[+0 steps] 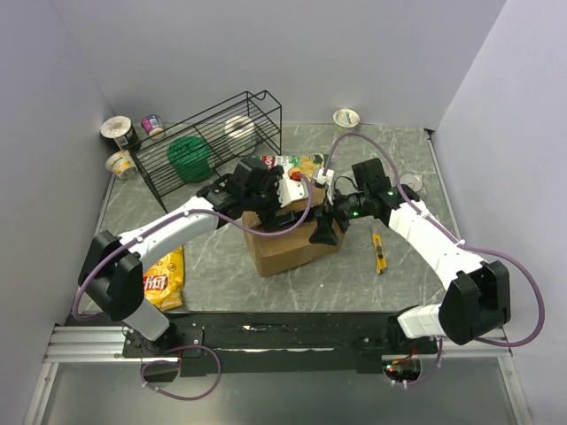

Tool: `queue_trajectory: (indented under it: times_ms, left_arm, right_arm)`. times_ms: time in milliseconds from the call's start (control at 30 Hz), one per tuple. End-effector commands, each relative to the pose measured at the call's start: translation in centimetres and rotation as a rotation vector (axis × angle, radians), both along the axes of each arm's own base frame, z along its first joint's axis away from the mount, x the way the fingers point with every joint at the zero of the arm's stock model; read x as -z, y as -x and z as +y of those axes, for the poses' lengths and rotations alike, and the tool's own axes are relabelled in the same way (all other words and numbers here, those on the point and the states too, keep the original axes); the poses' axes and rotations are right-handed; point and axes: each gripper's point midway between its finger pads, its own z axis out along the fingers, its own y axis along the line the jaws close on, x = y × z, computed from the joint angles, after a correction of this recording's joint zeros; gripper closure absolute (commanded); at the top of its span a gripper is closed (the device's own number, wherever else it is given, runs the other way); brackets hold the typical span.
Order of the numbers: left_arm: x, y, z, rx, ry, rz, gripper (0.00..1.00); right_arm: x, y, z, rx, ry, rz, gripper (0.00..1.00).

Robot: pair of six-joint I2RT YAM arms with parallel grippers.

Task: Unpack the express box

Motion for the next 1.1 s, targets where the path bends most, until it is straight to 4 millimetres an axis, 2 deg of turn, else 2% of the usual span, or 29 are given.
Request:
queue_trajectory:
  times_ms: [0,33,67,133,233,267,300,333,367,400,433,467,500,567,600,667,700,767,800,900,1000,1067]
  left_arm:
    - [-5.5,-2.5,0.7,-0.081,0.089,-0.201,0.01]
    - [-6.7,-1.6,0.2,-0.031,0.141,-0.199,0.01]
    - [-8.8,-1.1,0.3,-0.022,0.189,-0.230,0.03]
    - [-11.2,-1.4,0.1,-0.046,0.251,-0.260,0.11]
    - [-11.9,-3.2,0.6,-0.132,0.256,-0.263,0.22]
    - [-11.8,-3.7,0.8,-0.149,0.255,-0.257,0.25]
    - [-11.6,-4.6,1.5,-0.177,0.250,-0.247,0.32]
    - [-10.4,-5.2,1.6,-0.187,0.219,-0.200,0.40]
    - [-9.4,-5.4,1.6,-0.177,0.196,-0.161,0.51]
    - [-9.7,-6.1,1.8,-0.187,0.184,-0.140,0.72]
    - [-6.4,-6.1,2.0,-0.196,0.125,-0.026,0.78]
    - [-5.9,-5.9,1.8,-0.182,0.127,0.030,0.80]
    - [-6.5,-6.6,2.2,-0.196,0.150,0.049,0.85]
    - [-6.0,-6.4,2.1,-0.187,0.184,0.132,0.87]
    - [-6.9,-5.4,1.5,-0.110,0.234,0.172,0.88]
    - [-6.9,-3.5,1.0,-0.028,0.247,0.268,0.89]
    - [-8.6,-2.5,0.2,0.037,0.288,0.299,0.92]
    - [-8.7,-1.0,-0.5,0.069,0.312,0.418,0.94]
    - [-10.1,-0.4,-1.1,0.091,0.354,0.453,0.94]
    - [-11.4,-0.2,-1.4,0.090,0.404,0.502,0.95]
    - [-12.4,-0.2,-1.4,0.106,0.437,0.506,0.99]
    - [-12.3,-0.4,-1.5,0.109,0.437,0.512,0.99]
  right_arm:
    - [1.4,1.5,-1.1,0.026,0.049,0.071,0.10]
    - [1.5,1.6,-1.2,0.021,0.053,0.066,0.10]
    - [1.7,1.7,-1.3,0.019,0.059,0.062,0.10]
    - [1.9,1.8,-1.5,0.013,0.069,0.055,0.10]
    - [2.6,2.0,-1.8,0.001,0.087,0.041,0.10]
    - [2.8,2.0,-1.9,0.002,0.093,0.040,0.10]
    - [2.8,2.0,-2.0,0.002,0.097,0.035,0.10]
    - [3.2,2.2,-2.1,0.002,0.102,0.043,0.10]
    - [3.1,2.3,-2.1,0.004,0.102,0.042,0.10]
    - [3.2,2.2,-2.2,0.004,0.106,0.036,0.10]
    - [3.1,2.2,-2.2,0.003,0.106,0.032,0.10]
    - [3.0,2.2,-2.2,0.000,0.107,0.025,0.10]
    - [2.9,2.1,-2.3,-0.003,0.109,0.017,0.10]
    - [1.9,1.9,-2.2,-0.004,0.098,-0.015,0.10]
    - [1.5,1.8,-2.2,-0.005,0.093,-0.038,0.10]
    - [0.2,1.3,-2.2,0.003,0.079,-0.118,0.09]
    - [-0.2,1.1,-2.3,0.002,0.076,-0.151,0.09]
    - [-2.1,0.3,-2.3,0.010,0.057,-0.253,0.09]
    - [-3.3,-0.1,-2.2,0.015,0.045,-0.300,0.09]
    - [-6.3,-0.6,-1.6,-0.023,0.014,-0.427,0.08]
    - [-6.8,-0.4,-0.9,-0.109,0.027,-0.472,0.07]
    - [-6.3,-0.2,-0.5,-0.169,0.044,-0.479,0.07]
